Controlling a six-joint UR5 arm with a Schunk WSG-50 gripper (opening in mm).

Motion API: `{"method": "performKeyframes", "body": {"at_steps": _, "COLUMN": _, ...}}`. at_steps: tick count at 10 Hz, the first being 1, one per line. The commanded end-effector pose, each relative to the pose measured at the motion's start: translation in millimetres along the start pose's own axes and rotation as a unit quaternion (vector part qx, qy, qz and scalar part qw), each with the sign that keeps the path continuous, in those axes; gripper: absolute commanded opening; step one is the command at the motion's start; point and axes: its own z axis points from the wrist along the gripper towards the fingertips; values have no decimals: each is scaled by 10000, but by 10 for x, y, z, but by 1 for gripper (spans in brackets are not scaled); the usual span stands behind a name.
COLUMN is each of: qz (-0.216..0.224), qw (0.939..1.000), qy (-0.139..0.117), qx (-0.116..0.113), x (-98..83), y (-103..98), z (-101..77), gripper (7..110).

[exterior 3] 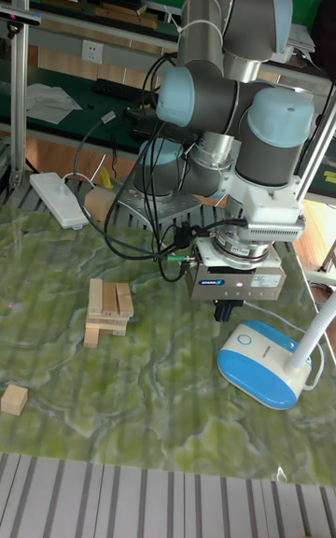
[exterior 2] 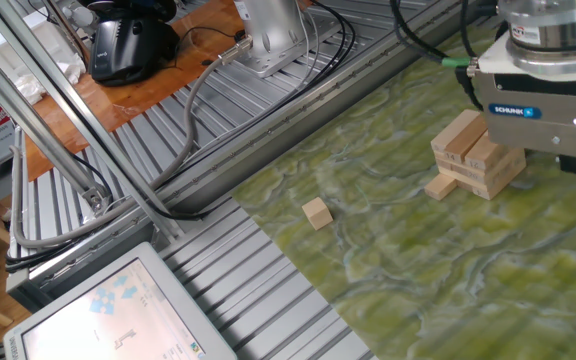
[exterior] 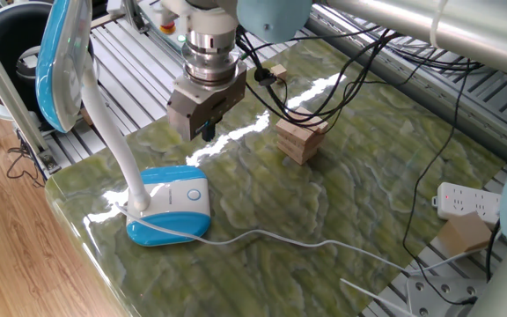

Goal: Turn on the desk lamp by pressing the button

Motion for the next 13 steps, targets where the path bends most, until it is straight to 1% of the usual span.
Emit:
{"method": "performKeyframes", "body": {"at_steps": 1, "qz": 331, "qw": 9994, "qy": -101, "qx": 49, "x": -68, "y": -24, "z": -34, "gripper": 7}}
{"method": "performKeyframes", "body": {"at_steps": 2, "qz": 186, "qw": 9998, "qy": -63, "qx": 30, "x": -51, "y": -13, "z": -35, "gripper": 7}}
{"method": "performKeyframes", "body": {"at_steps": 3, "qz": -257, "qw": 9991, "qy": 174, "qx": -294, "x": 84, "y": 114, "z": -63, "gripper": 7}}
{"method": "performKeyframes", "body": {"at_steps": 4, "qz": -257, "qw": 9991, "qy": 201, "qx": -275, "x": 96, "y": 108, "z": -66, "gripper": 7}}
{"method": "performKeyframes", "body": {"at_steps": 5, "qz": -11, "qw": 9996, "qy": 206, "qx": -216, "x": 83, "y": 110, "z": -49, "gripper": 7}}
{"method": "performKeyframes", "body": {"at_steps": 6, "qz": 282, "qw": 9995, "qy": -65, "qx": -109, "x": -77, "y": 126, "z": -16, "gripper": 7}}
{"method": "performKeyframes", "body": {"at_steps": 7, "qz": 236, "qw": 9996, "qy": -46, "qx": -142, "x": -90, "y": 234, "z": -9, "gripper": 7}}
{"method": "performKeyframes", "body": {"at_steps": 8, "qz": 151, "qw": 9998, "qy": -53, "qx": -79, "x": -128, "y": 302, "z": 2, "gripper": 7}}
{"method": "performKeyframes", "body": {"at_steps": 9, "qz": -44, "qw": 9999, "qy": -102, "qx": 15, "x": -167, "y": 367, "z": 48, "gripper": 7}}
{"method": "performKeyframes", "body": {"at_steps": 10, "qz": -255, "qw": 9995, "qy": -188, "qx": -93, "x": -195, "y": 543, "z": 133, "gripper": 7}}
{"method": "performKeyframes", "body": {"at_steps": 11, "qz": -200, "qw": 9990, "qy": -316, "qx": -259, "x": -218, "y": 790, "z": 201, "gripper": 7}}
{"method": "performKeyframes", "body": {"at_steps": 12, "qz": -88, "qw": 9987, "qy": -285, "qx": -422, "x": -164, "y": 943, "z": 203, "gripper": 7}}
{"method": "performKeyframes", "body": {"at_steps": 13, "qz": -85, "qw": 9989, "qy": -156, "qx": -442, "x": -84, "y": 925, "z": 175, "gripper": 7}}
